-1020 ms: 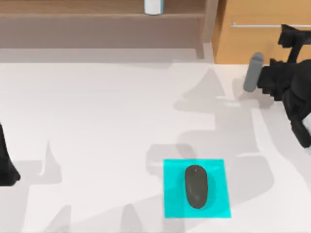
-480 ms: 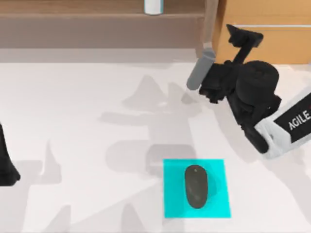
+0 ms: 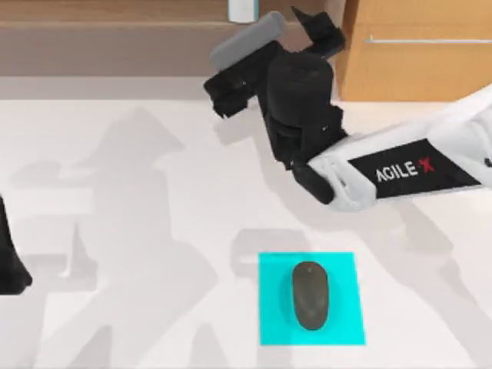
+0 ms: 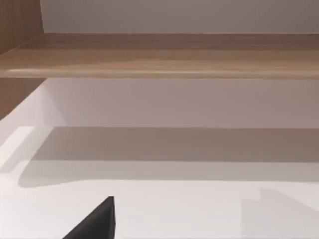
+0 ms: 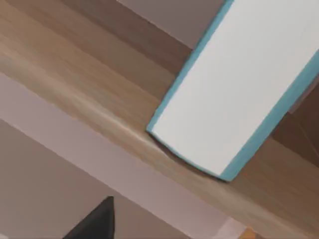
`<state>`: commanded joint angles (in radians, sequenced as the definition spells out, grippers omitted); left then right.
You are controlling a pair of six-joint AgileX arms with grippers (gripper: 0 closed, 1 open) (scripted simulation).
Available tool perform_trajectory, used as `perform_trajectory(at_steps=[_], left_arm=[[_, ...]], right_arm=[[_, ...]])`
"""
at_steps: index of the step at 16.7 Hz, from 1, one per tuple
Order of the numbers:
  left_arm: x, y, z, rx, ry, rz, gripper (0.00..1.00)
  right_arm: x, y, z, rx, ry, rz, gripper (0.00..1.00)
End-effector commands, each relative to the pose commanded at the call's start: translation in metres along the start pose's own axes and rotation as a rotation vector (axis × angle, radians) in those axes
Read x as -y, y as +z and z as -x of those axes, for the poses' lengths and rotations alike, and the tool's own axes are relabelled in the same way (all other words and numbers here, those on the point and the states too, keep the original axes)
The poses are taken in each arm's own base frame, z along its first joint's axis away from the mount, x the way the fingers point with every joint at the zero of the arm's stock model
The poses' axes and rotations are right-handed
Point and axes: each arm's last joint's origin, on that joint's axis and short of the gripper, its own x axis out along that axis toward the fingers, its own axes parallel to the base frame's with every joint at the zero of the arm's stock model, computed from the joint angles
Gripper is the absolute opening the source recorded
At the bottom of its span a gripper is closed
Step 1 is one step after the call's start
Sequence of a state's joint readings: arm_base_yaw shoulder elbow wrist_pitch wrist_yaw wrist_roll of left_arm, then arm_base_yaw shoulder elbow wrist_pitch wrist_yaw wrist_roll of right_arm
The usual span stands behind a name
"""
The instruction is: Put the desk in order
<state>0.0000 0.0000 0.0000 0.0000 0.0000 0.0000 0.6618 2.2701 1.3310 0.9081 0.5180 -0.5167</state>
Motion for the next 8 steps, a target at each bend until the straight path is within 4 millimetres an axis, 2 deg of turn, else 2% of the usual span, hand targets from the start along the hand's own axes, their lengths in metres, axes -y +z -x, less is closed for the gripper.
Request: perform_trajectory(at_steps=[5, 8], left_arm=[[0.000, 0.000, 0.000, 0.000, 0.000, 0.000, 1.00], [0.000, 0.000, 0.000, 0.000, 0.000, 0.000, 1.00]], right_arm=[[-0.003, 0.055, -0.027, -0.014, -0.118, -0.374, 1.00], [-0.002, 0.077, -0.033, -0.017, -0.168, -0.500, 1.00]])
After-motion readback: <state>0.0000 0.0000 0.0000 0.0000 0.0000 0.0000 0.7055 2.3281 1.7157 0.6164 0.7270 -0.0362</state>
